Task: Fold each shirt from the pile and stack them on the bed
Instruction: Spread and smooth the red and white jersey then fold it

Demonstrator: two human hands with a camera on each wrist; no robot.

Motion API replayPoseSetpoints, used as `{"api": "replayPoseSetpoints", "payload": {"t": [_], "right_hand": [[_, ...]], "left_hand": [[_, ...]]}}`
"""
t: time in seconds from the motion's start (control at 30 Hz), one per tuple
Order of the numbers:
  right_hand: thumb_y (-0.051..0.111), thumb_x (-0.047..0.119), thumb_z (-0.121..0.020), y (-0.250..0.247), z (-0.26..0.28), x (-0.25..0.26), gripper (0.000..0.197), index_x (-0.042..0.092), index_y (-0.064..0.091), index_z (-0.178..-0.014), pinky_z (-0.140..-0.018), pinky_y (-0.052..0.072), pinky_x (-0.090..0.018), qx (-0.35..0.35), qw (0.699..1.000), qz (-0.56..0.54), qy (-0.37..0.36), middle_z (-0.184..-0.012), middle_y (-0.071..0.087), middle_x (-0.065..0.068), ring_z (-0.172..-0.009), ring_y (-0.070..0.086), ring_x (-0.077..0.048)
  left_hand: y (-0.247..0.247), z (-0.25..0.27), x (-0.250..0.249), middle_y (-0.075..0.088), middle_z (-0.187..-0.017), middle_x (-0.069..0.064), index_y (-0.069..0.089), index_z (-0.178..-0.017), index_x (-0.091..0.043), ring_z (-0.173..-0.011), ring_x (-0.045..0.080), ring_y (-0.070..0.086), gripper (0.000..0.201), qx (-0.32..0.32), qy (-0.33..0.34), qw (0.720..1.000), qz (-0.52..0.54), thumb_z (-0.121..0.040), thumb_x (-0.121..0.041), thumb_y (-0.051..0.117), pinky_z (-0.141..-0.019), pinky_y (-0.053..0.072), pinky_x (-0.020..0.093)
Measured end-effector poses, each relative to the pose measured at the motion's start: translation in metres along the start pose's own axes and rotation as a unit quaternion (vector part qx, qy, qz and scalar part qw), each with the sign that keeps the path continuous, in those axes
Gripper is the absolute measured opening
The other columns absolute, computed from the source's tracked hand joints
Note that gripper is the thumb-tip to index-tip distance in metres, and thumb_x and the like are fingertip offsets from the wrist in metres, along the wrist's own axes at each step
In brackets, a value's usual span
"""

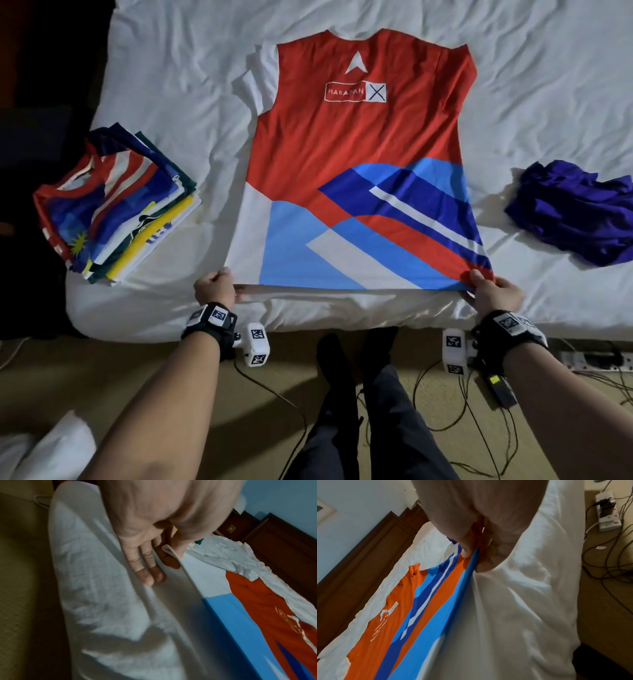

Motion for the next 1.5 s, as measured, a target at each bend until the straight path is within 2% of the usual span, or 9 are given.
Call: {"api": "replayPoseSetpoints", "payload": {"t": [0.27,0.37,0.47,0.63,0.77,0.9,1.03,1.27,1.5], "right_hand": [[0.070,0.016,-0.095,-0.020,-0.004,-0.020,0.022,0.001,0.069,-0.112,-0.048,0.058,-0.024,0.013,1.000,0.024,0.000,-0.093,0.067,-0.017,-0.068,0.066,-0.024],[0.069,0.027,-0.092,-0.018,-0.002,-0.018,0.036,0.003,0.066,-0.119,-0.066,0.061,-0.030,-0.001,0.993,0.117,-0.030,-0.103,0.069,-0.016,-0.086,0.069,-0.032],[0.063,0.042,-0.084,-0.004,0.010,-0.013,0.060,0.006,0.055,-0.131,-0.109,0.037,-0.047,-0.047,0.940,0.282,-0.185,-0.130,0.059,-0.022,-0.125,0.052,-0.040],[0.041,0.035,-0.096,0.078,0.072,-0.015,0.057,0.011,0.044,-0.147,-0.121,0.016,-0.049,0.090,0.761,0.390,-0.511,-0.162,0.032,-0.019,-0.151,0.024,-0.038],[0.036,0.038,-0.100,0.140,0.088,-0.029,0.061,0.018,0.034,-0.158,-0.125,0.011,-0.055,0.186,0.631,0.476,-0.583,-0.169,0.014,-0.014,-0.157,0.006,-0.033],[0.023,0.054,-0.103,0.139,0.049,-0.033,0.062,0.031,0.022,-0.162,-0.126,0.002,-0.054,0.141,0.634,0.532,-0.543,-0.170,0.010,-0.010,-0.157,0.006,-0.034],[0.021,0.062,-0.101,0.102,0.003,-0.020,0.066,0.036,0.014,-0.161,-0.123,0.001,-0.057,0.077,0.680,0.555,-0.473,-0.171,0.007,-0.007,-0.156,0.006,-0.036],[0.008,0.068,-0.097,0.079,-0.021,0.010,0.081,0.022,0.012,-0.163,-0.124,-0.001,-0.057,0.058,0.747,0.551,-0.366,-0.171,0.001,-0.012,-0.157,-0.002,-0.030],[0.019,0.054,-0.100,0.202,0.024,0.047,0.070,0.024,0.016,-0.163,-0.126,0.000,-0.053,0.191,0.649,0.528,-0.513,-0.170,0.004,-0.012,-0.157,0.000,-0.034]], "left_hand": [[-0.016,0.007,0.036,0.071,-0.080,0.019,0.068,-0.101,-0.008,-0.053,0.030,0.066,0.014,0.017,0.005,0.999,-0.047,-0.100,-0.021,0.062,-0.046,0.060,0.035],[-0.015,0.015,0.029,0.070,-0.092,0.022,0.070,-0.099,-0.003,-0.082,0.039,0.068,0.029,-0.015,0.060,0.988,-0.140,-0.094,-0.030,0.060,-0.073,0.060,0.047],[0.003,0.036,0.011,0.050,-0.134,0.026,0.059,-0.127,-0.003,-0.124,0.043,0.046,0.040,-0.075,0.204,0.912,-0.348,-0.095,-0.027,0.058,-0.098,0.040,0.051],[0.102,0.097,0.004,0.023,-0.165,0.023,0.037,-0.155,-0.009,-0.152,0.040,0.025,0.065,0.091,0.564,0.687,-0.449,-0.096,-0.032,0.051,-0.118,0.025,0.060],[0.164,0.108,0.018,0.003,-0.171,0.017,0.015,-0.164,-0.019,-0.158,0.035,0.004,0.071,0.181,0.596,0.609,-0.492,-0.100,-0.039,0.039,-0.124,0.012,0.061],[0.157,0.066,0.029,0.004,-0.171,0.016,0.012,-0.165,-0.031,-0.158,0.036,0.006,0.070,0.135,0.577,0.614,-0.520,-0.102,-0.057,0.030,-0.126,0.008,0.057],[0.115,0.011,0.031,0.003,-0.172,0.012,0.012,-0.164,-0.037,-0.158,0.035,0.005,0.071,0.066,0.519,0.678,-0.516,-0.100,-0.065,0.028,-0.126,0.003,0.056],[0.089,-0.008,-0.006,0.006,-0.171,0.016,0.022,-0.163,-0.018,-0.158,0.034,0.000,0.075,0.030,0.440,0.731,-0.521,-0.100,-0.059,0.028,-0.122,-0.004,0.065],[0.226,0.050,-0.059,0.005,-0.171,0.017,0.019,-0.164,-0.022,-0.157,0.037,0.009,0.074,0.156,0.573,0.633,-0.497,-0.098,-0.055,0.027,-0.124,0.005,0.064]]}}
Point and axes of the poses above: each hand's wrist, its own z-axis away from the middle knuckle, its own y-axis out of the palm, x = y × z, the point moved 1 cm from there along -z, towards the middle knuckle
